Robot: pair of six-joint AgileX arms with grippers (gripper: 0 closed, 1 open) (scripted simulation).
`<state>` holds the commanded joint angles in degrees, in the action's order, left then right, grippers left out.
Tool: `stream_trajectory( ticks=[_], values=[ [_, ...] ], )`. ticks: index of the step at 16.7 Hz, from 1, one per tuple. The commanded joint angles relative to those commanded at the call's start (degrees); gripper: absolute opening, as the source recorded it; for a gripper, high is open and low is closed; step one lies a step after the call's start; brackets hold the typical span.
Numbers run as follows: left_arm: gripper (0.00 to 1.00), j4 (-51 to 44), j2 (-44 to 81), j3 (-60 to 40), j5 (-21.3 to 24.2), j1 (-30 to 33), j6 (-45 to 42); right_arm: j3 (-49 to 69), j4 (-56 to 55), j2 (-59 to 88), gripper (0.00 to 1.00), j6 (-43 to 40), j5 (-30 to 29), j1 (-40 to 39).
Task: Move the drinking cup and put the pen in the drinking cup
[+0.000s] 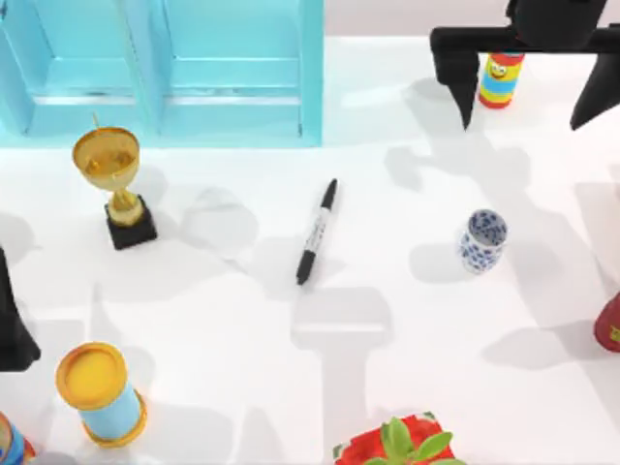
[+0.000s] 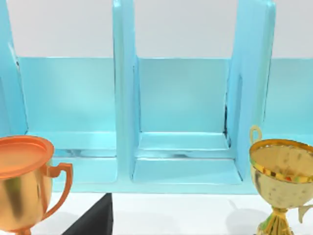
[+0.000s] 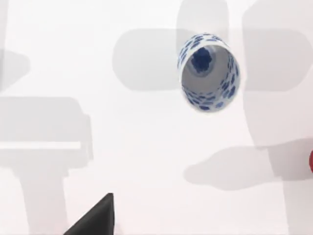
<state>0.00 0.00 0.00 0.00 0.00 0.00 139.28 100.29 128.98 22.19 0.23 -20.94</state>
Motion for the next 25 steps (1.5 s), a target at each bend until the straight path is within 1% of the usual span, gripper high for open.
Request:
stream_trajectory(
  ticks=[2,8,11,17,19,21,25],
  values=[
    [1.00,0.00,0.00,0.00,0.00,0.00,0.00,1.64,1.61,0.07,1.00,-0.03,-0.02,0.06],
    [1.00,0.00,0.00,0.00,0.00,0.00,0.00,1.50,0.78,0.32,1.00,0.85,0.16,-0.47],
    [1.00,0.00,0.00,0.00,0.00,0.00,0.00,1.18,-3.54,3.32,1.00,6.25,1.14,-2.49],
    [1.00,0.00,0.00,0.00,0.00,0.00,0.00,-0.41,-17.84,12.19,1.00,22.82,4.07,-10.09],
    [1.00,0.00,0.00,0.00,0.00,0.00,0.00,-1.00,-21.80,14.49,1.00,27.01,4.87,-12.27],
    [1.00,0.00,0.00,0.00,0.00,0.00,0.00,-1.37,-24.00,15.77,1.00,29.26,5.32,-13.48],
    [1.00,0.00,0.00,0.00,0.00,0.00,0.00,-1.39,-24.13,15.77,1.00,29.43,5.30,-13.35]
  ],
)
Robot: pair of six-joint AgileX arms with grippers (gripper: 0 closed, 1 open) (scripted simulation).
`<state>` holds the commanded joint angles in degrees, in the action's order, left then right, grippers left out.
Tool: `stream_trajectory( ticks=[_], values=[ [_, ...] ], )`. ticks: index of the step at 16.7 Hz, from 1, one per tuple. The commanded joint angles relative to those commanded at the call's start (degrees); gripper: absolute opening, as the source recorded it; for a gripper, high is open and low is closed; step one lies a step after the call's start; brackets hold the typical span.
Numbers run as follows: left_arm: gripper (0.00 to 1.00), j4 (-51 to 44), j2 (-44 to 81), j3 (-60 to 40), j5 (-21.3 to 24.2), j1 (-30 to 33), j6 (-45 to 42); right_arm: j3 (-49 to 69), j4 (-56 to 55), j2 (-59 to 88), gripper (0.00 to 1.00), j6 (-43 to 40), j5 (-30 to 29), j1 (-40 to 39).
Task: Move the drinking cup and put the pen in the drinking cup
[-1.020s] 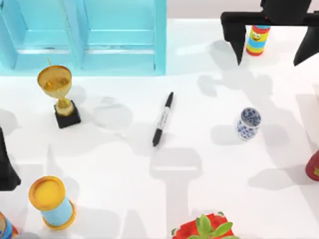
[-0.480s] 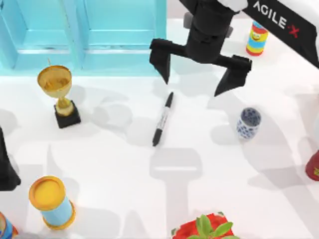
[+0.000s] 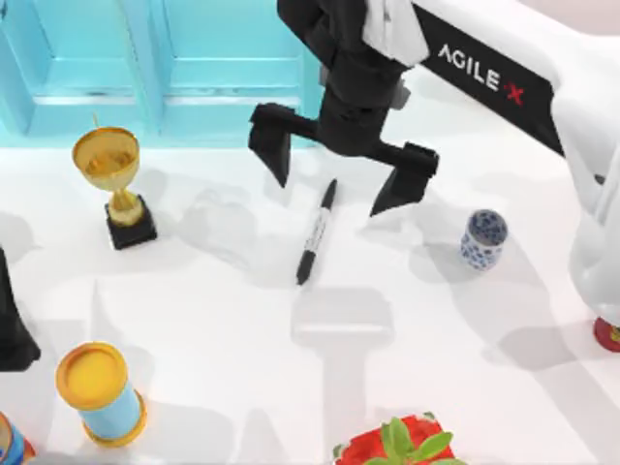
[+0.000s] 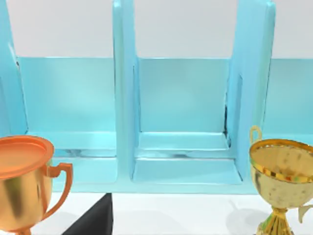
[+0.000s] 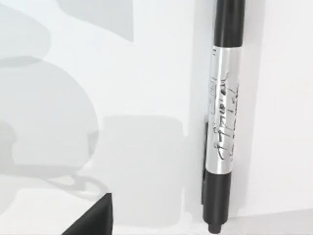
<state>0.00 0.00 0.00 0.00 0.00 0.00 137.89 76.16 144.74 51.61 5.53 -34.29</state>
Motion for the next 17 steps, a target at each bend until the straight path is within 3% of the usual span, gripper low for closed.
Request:
stream_trajectory(
  ticks=[9,14,17],
  values=[
    [1.00,0.00,0.00,0.00,0.00,0.00,0.00,-10.25,-16.12,5.40,1.00,1.18,-0.14,-1.33],
    [1.00,0.00,0.00,0.00,0.00,0.00,0.00,-11.32,-17.44,6.05,1.00,1.34,-0.16,-1.48],
    [1.00,0.00,0.00,0.00,0.00,0.00,0.00,-11.32,-17.44,6.05,0.77,1.34,-0.16,-1.48]
  ],
)
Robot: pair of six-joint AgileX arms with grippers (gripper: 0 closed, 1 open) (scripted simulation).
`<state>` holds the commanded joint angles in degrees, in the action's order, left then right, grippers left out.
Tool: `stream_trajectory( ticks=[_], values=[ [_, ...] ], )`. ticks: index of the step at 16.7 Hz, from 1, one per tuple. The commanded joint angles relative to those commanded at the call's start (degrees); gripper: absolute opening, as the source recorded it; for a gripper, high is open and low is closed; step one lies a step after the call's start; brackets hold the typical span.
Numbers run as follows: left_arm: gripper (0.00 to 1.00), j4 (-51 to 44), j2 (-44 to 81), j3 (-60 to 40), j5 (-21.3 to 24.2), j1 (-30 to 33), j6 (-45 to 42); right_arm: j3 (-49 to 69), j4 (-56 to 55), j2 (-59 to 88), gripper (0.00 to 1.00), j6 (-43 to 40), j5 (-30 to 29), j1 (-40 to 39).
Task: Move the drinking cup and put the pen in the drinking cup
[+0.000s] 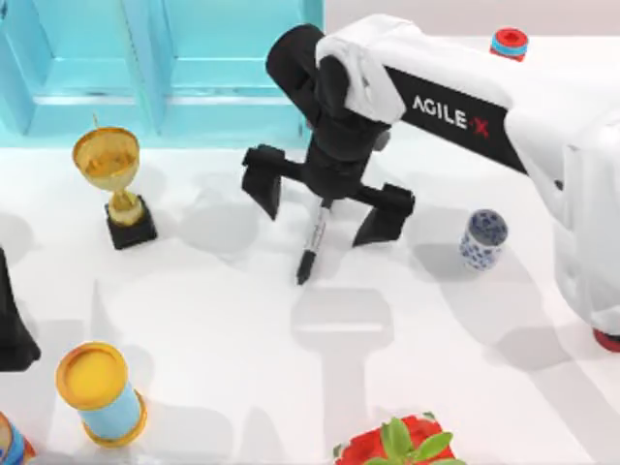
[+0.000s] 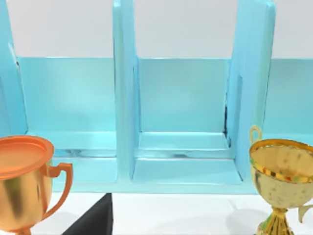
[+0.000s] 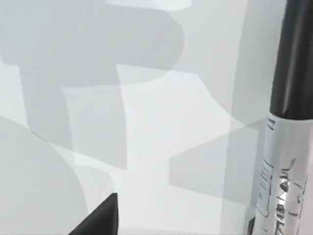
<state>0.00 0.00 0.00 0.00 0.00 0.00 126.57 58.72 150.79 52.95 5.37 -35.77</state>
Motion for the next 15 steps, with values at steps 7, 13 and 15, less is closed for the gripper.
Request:
stream_trajectory(
  ticks=[7,13,15],
  values=[
    [1.00,0.00,0.00,0.00,0.00,0.00,0.00,0.00,0.00,0.00,0.25,0.00,0.00,0.00],
    [1.00,0.00,0.00,0.00,0.00,0.00,0.00,0.00,0.00,0.00,0.00,0.00,0.00,0.00],
    [1.00,0.00,0.00,0.00,0.00,0.00,0.00,0.00,0.00,0.00,0.00,0.00,0.00,0.00]
  ],
)
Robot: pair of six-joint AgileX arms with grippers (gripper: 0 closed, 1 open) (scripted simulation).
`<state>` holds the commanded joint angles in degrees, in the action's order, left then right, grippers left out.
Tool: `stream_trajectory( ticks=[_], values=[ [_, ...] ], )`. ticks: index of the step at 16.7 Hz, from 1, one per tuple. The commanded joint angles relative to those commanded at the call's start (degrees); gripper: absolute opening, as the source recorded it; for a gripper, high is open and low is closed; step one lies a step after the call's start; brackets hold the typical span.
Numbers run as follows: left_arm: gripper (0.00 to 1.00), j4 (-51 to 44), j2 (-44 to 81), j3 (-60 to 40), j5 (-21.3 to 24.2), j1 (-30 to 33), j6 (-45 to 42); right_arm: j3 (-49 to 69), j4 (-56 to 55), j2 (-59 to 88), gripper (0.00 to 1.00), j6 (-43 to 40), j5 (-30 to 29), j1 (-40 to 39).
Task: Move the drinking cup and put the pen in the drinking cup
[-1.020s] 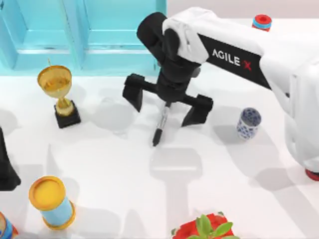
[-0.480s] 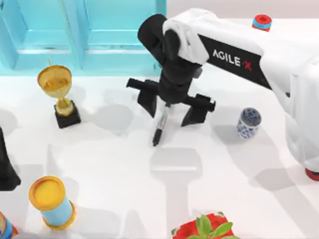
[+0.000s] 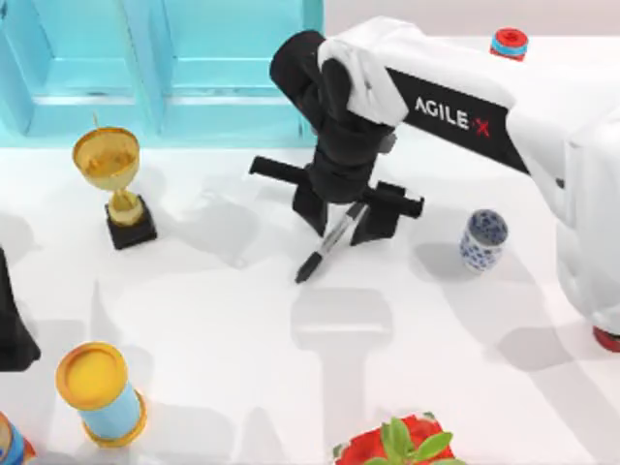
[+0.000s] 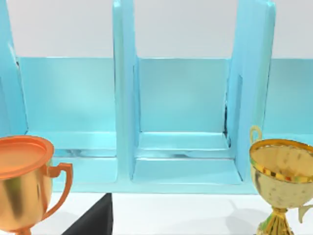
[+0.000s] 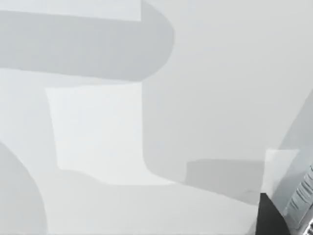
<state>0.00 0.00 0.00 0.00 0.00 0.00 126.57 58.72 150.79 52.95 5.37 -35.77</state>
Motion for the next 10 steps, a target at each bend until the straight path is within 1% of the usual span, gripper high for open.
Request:
stream_trajectory(
  ticks=[3,4,5,10],
  values=[
    [1.00,0.00,0.00,0.00,0.00,0.00,0.00,0.00,0.00,0.00,0.00,0.00,0.00,0.00],
    [1.00,0.00,0.00,0.00,0.00,0.00,0.00,-1.17,3.06,-4.55,0.00,-1.99,-2.45,0.65],
    [1.00,0.00,0.00,0.00,0.00,0.00,0.00,-1.32,3.10,-4.71,0.00,-1.92,-2.46,0.59],
    [1.00,0.00,0.00,0.00,0.00,0.00,0.00,-8.29,4.79,-13.64,0.00,0.98,-2.55,-2.22]
  ],
)
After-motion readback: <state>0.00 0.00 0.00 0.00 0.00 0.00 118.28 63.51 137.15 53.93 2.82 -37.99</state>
